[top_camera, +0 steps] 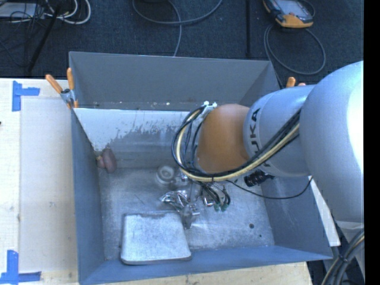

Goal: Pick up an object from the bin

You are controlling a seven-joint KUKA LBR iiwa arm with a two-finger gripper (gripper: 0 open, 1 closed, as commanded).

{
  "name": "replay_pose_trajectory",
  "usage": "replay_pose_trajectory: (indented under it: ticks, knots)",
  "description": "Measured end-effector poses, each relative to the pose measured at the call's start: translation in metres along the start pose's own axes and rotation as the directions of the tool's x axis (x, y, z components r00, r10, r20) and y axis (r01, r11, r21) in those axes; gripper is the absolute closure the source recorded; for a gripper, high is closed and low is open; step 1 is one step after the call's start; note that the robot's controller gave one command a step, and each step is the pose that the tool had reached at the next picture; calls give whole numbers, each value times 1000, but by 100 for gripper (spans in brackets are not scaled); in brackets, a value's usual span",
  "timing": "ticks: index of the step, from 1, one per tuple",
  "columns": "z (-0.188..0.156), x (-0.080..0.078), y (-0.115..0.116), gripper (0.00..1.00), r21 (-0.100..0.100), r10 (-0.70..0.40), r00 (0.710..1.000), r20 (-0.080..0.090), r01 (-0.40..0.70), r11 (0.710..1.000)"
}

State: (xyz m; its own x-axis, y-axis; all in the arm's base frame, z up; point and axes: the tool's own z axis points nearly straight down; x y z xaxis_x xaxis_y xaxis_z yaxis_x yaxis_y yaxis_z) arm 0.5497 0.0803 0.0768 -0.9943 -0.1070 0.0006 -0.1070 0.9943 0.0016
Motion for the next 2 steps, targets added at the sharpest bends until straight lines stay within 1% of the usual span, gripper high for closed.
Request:
replay_pose_trajectory:
  ticks: [1,2]
  knots:
    - [-1,-1,-1,100,2,-3,1000,2,3,1000]
    - [-134,30,10,100,2,-267,964,5,267,964]
